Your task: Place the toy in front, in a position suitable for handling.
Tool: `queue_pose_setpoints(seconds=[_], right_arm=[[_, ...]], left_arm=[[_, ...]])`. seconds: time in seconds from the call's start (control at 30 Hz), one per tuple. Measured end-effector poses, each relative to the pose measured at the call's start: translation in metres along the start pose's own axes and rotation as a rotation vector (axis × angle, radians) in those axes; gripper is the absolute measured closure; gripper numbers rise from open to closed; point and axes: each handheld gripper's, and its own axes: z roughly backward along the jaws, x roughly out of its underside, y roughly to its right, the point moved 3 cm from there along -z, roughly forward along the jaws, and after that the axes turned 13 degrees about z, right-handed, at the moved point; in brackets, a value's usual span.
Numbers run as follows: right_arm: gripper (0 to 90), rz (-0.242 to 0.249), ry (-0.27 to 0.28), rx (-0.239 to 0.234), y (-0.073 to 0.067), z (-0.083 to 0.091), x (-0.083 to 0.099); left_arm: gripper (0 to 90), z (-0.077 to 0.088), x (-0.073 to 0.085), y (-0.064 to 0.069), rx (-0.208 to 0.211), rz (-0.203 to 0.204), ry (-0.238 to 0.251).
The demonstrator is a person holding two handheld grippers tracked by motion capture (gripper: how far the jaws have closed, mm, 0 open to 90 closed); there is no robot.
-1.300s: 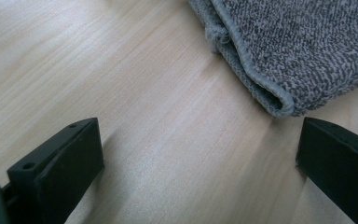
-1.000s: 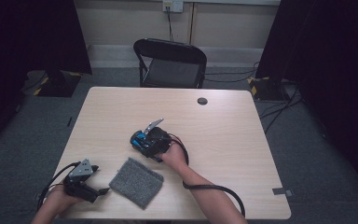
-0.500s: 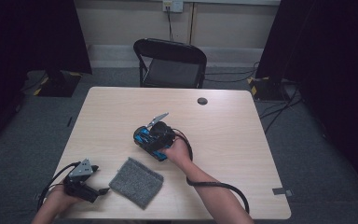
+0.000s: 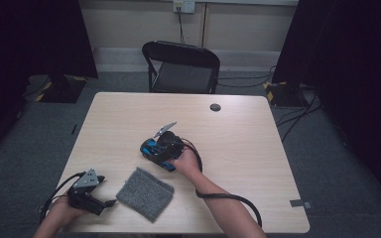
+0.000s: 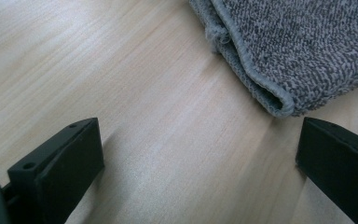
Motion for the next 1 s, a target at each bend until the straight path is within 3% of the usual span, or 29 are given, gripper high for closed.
queue_pose_setpoints(seconds=[0.13,0.23,0.3,0.4,0.6,0.67,0.73,1.0], right_arm=[[28.3,0.004,0.002,0.005,0.0,-0.001,-0.001],[25.6,0.042,0.01,0.025,-0.003,-0.002,0.0],[21.0,0.028,-0.01,0.013,-0.002,-0.003,0.003],[17.3,0.026,-0.019,0.035,-0.002,-0.004,0.009],[15.7,0.03,-0.031,0.048,-0.005,-0.008,0.019],[16.0,0.017,-0.013,0.051,-0.005,-0.009,0.021],[24.1,0.025,0.003,0.038,-0.006,-0.008,0.02],[25.0,0.008,-0.017,0.043,-0.008,-0.007,0.018]], left_arm=[[0.1,0.0,0.0,0.0,0.0,0.0,0.0],[0.1,0.0,0.0,0.0,0.0,0.0,0.0],[0.1,0.0,0.0,0.0,0.0,0.0,0.0],[0.1,0.0,0.0,0.0,-0.001,-0.001,-0.001],[0.1,0.0,0.0,0.0,0.0,0.0,-0.001],[0.1,0.0,0.0,0.0,0.0,0.0,0.0],[0.1,0.0,0.0,0.0,0.001,0.0,-0.001],[0.1,0.0,0.0,0.0,0.0,0.0,-0.001]])
